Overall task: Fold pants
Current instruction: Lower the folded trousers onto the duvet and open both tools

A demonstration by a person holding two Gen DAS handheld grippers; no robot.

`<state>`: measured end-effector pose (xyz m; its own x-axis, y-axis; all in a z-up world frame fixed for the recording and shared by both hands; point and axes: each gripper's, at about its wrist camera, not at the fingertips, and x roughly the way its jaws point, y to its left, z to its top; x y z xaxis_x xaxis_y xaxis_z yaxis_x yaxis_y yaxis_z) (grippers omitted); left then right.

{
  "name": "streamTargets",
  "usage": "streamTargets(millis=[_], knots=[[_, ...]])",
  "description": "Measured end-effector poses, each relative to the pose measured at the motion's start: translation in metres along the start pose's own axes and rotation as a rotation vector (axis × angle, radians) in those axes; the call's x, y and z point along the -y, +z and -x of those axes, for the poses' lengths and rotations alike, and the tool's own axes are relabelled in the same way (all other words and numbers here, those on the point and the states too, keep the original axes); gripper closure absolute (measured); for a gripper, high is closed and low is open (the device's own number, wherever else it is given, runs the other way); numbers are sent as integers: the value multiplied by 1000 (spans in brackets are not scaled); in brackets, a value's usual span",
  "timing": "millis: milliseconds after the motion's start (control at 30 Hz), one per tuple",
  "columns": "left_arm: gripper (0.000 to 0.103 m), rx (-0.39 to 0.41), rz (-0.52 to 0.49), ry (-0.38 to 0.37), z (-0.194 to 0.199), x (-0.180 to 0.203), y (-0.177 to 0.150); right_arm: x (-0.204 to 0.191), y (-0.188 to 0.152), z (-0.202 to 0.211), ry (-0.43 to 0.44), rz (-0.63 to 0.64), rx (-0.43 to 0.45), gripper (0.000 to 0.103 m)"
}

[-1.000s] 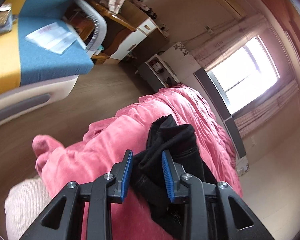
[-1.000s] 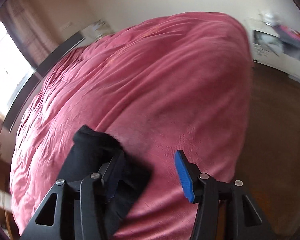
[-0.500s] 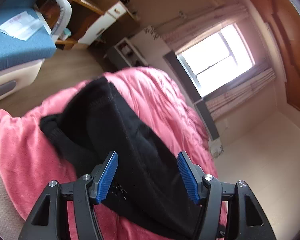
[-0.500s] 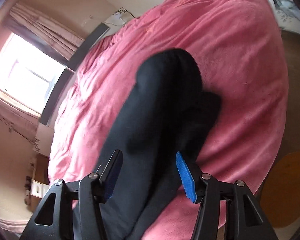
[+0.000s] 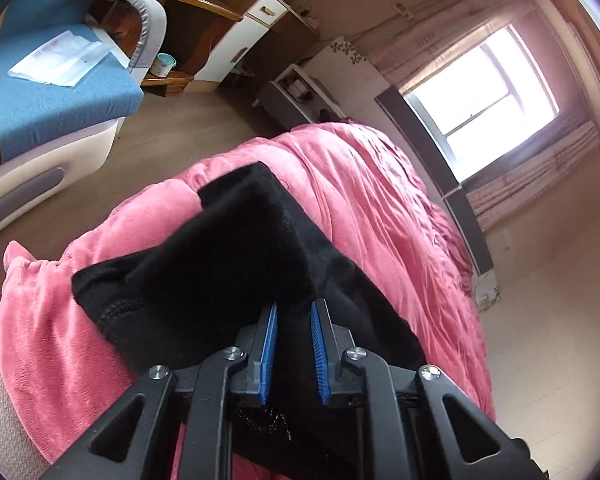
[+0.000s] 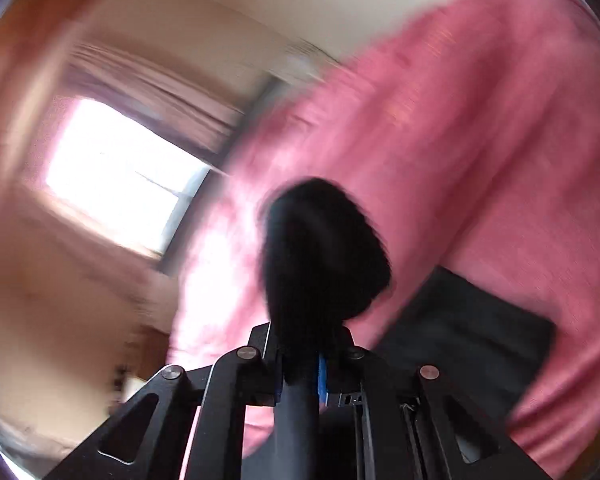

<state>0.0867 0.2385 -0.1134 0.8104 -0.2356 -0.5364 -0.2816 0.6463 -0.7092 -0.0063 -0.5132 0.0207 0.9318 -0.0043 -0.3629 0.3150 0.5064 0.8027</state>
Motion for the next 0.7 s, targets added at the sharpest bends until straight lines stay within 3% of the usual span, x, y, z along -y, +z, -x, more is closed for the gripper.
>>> streamTargets(millis=[100,233,267,333,400,500,600,667,700], knots=[[88,20,6,12,7,-12,-3,20,-10,6,-68,-40,11,91],[85,7,19,-5,10,-22,-6,101,-44,-15,-240,-156,-117,86],[84,10,8,-5,13,-22,-7,115,-49,-17,-247,-190,-139,83],[73,13,-26,-6,14,-15,-9,133,-53,-13,-179,-299,-129,75],[64,7,-48,-26,13,-6,-10,132,-49,-9,-135,-332,-111,51],[47,-15,-38,-75,8,1,-11,117,-48,-10,-188,-253,-114,52],[47,-25,-39,-68,3,8,-10,88,-49,-32,-314,-136,-164,63],[47,-32,-40,-81,3,10,-8,72,-48,-36,-339,-129,-202,63],[47,-34,-39,-87,4,10,-7,67,-51,-36,-353,-154,-211,57]])
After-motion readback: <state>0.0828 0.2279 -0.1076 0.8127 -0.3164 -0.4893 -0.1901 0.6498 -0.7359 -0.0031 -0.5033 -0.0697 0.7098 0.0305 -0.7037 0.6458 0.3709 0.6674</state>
